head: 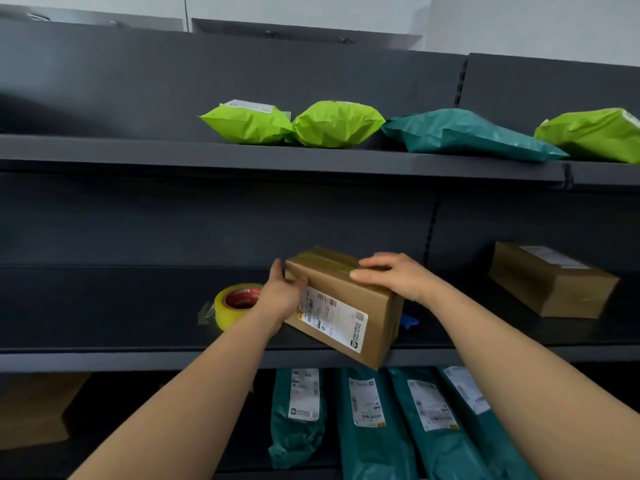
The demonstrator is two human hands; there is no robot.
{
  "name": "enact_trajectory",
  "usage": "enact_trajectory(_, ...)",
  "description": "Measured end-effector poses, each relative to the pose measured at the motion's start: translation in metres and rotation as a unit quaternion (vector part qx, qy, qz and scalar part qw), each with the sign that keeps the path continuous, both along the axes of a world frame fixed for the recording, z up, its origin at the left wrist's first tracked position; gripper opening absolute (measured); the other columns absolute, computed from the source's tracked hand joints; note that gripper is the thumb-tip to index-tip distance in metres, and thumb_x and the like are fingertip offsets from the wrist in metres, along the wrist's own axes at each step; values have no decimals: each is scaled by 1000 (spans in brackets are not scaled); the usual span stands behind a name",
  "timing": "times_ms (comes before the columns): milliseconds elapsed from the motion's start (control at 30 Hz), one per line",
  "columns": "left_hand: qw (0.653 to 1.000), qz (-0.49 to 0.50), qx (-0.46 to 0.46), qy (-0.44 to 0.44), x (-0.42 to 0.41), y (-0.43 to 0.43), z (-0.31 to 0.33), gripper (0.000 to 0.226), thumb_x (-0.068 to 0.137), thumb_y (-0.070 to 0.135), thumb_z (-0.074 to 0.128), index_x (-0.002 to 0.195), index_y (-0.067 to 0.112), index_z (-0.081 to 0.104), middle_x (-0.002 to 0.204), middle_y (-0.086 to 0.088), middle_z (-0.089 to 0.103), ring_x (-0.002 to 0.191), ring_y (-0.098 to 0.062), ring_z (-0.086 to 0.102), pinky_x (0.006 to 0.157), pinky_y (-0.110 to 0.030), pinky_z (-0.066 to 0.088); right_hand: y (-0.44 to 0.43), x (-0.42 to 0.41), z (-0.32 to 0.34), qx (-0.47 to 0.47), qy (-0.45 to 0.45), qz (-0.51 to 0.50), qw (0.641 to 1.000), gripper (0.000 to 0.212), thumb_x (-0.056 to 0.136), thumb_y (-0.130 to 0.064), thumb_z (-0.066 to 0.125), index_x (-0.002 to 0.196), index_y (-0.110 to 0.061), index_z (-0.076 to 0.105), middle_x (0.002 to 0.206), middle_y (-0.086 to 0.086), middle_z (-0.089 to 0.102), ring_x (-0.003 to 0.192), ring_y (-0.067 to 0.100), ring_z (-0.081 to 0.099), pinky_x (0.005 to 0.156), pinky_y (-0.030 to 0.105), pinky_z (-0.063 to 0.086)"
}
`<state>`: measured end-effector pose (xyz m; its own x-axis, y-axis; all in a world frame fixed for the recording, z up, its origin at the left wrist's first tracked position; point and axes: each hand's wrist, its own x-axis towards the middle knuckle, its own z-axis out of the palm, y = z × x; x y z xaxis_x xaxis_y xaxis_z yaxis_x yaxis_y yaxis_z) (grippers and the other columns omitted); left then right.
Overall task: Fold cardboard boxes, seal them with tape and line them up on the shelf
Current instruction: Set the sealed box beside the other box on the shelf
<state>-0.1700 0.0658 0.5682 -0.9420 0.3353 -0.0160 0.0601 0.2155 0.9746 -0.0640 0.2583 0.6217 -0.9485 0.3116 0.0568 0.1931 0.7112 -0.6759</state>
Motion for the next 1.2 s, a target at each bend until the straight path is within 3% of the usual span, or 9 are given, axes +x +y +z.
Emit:
enact_trajectory(100,997,13,-6,-71,10,-2,-14,64,99,35,53,150,12,25,130,-10,55,113,-27,55,97,-42,47,-5,4,3,69,-111,28,991,106,52,-68,79,145,-44,34,151,-2,27,137,24,31,110,41,34)
enact_trajectory(200,990,-10,10,-138,24,-3,-28,50,100,30,52,140,2,42,132,-13,54,115,-28,54,100,-39,46,-10,4,1,49,-66,3,997,91,65,-44,83,144,-40,38,140,0,33,125,24,41,101,37,43)
enact_trajectory(267,985,-16,50,-166,27,-3,-34,50,100,27,55,141,3,43,145,-11,47,131,-31,44,109,-45,41,-8,5,-3,-18,-16,-19,1000,78,67,-38,81,138,-36,48,135,0,40,116,22,49,95,36,47)
enact_trajectory(367,975,-20,109,-191,32,-2,-29,42,99,26,57,135,6,49,138,-12,53,125,-33,52,102,-48,46,-1,14,-4,-140,19,-35,989,66,72,-32,78,134,-28,54,124,-1,57,105,17,58,83,30,49)
enact_trajectory(500,959,-49,208,-187,39,10,-14,29,101,22,52,128,12,54,116,-8,67,108,-31,63,96,-52,50,7,36,-2,-282,40,-72,956,34,80,-36,71,110,-21,70,109,8,71,96,24,66,78,33,50)
enact_trajectory(700,957,-142,213,-135,73,52,11,24,100,30,50,123,37,54,113,4,70,108,-23,64,97,-55,46,38,80,-6,-386,81,-156,906,39,86,-53,57,109,-22,66,99,5,73,98,26,65,93,45,48)
enact_trajectory(833,948,-197,198,-155,97,89,17,33,99,29,50,131,40,50,117,4,67,106,-21,61,95,-56,47,64,111,-8,-416,112,-182,884,34,91,-49,45,98,-21,63,97,7,67,94,25,61,95,45,45)
enact_trajectory(1033,939,-234,189,-168,123,164,24,48,99,22,47,138,49,37,125,4,59,108,-26,58,85,-60,50,124,142,-15,-431,117,-218,868,38,95,-50,41,113,-21,59,107,8,68,102,25,61,81,41,49)
enact_trajectory(1200,943,-189,205,-182,135,234,24,44,99,18,46,135,43,41,116,3,64,103,-25,62,93,-60,47,186,144,-16,-395,98,-226,885,34,95,-54,39,109,-29,58,110,4,68,107,24,60,93,44,47)
